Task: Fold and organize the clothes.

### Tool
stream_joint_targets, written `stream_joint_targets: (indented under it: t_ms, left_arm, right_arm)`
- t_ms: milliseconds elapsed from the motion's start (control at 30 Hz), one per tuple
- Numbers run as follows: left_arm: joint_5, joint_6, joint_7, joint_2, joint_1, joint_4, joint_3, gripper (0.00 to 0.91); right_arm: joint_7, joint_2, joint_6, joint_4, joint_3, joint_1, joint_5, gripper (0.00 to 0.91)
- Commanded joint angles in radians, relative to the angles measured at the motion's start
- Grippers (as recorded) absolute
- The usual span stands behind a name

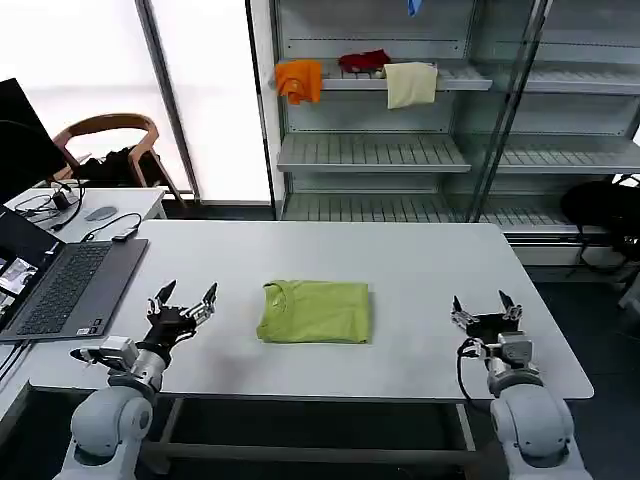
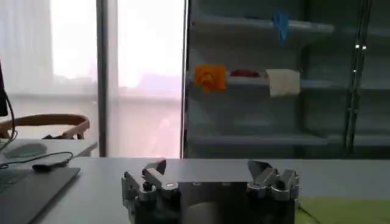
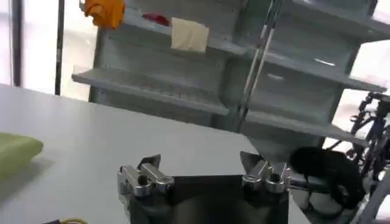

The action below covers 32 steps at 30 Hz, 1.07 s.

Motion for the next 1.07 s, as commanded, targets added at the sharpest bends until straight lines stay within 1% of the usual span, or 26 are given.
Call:
stream_joint_targets:
  t_ms: [33, 67, 133, 200, 233, 300, 467, 533, 633, 900, 1067]
  left_arm:
    - [-0.051, 0.020, -0.003, 0.008, 0.012, -0.021, -0.011, 0.907]
    - [-0.057, 0.022, -0.005, 0.008, 0.013, -0.023, -0.012, 0.907]
    - [-0.057, 0.028, -0.006, 0.009, 0.015, -0.027, -0.012, 0.907]
    - [-0.058, 0.037, -0.006, 0.009, 0.019, -0.034, -0.009, 0.907]
    - [-0.056, 0.043, -0.005, 0.009, 0.022, -0.037, -0.006, 0.907]
    - [-0.054, 0.055, -0.003, 0.009, 0.027, -0.044, -0.001, 0.907]
    - [-0.048, 0.060, -0.004, 0.002, 0.028, -0.050, 0.014, 0.907]
    - [-0.048, 0.058, -0.003, 0.000, 0.030, -0.051, 0.019, 0.907]
    - [-0.041, 0.062, -0.001, 0.001, 0.040, -0.058, 0.026, 0.907]
    - [-0.029, 0.059, -0.001, -0.003, 0.042, -0.054, 0.032, 0.907]
    - [-0.029, 0.054, -0.001, -0.002, 0.041, -0.047, 0.033, 0.907]
  right_arm:
    - [-0.104, -0.051, -0.003, 0.073, 0.072, -0.045, 0.024, 0.907]
    - [-0.104, -0.051, -0.004, 0.074, 0.072, -0.046, 0.026, 0.907]
    - [-0.105, -0.050, -0.011, 0.078, 0.073, -0.045, 0.060, 0.907]
    - [-0.106, -0.048, -0.032, 0.079, 0.079, -0.042, 0.117, 0.907]
    - [-0.117, -0.047, -0.035, 0.076, 0.083, -0.042, 0.122, 0.907]
    - [-0.117, -0.046, -0.036, 0.072, 0.082, -0.043, 0.133, 0.907]
    - [-0.114, -0.042, -0.034, 0.060, 0.080, -0.043, 0.138, 0.907]
    - [-0.107, -0.038, -0.032, 0.060, 0.080, -0.041, 0.158, 0.907]
    - [-0.108, -0.033, -0.021, 0.063, 0.077, -0.043, 0.163, 0.907]
    - [-0.115, -0.026, -0.021, 0.073, 0.064, -0.044, 0.156, 0.907]
    - [-0.105, -0.019, -0.039, 0.080, 0.049, -0.046, 0.144, 0.907]
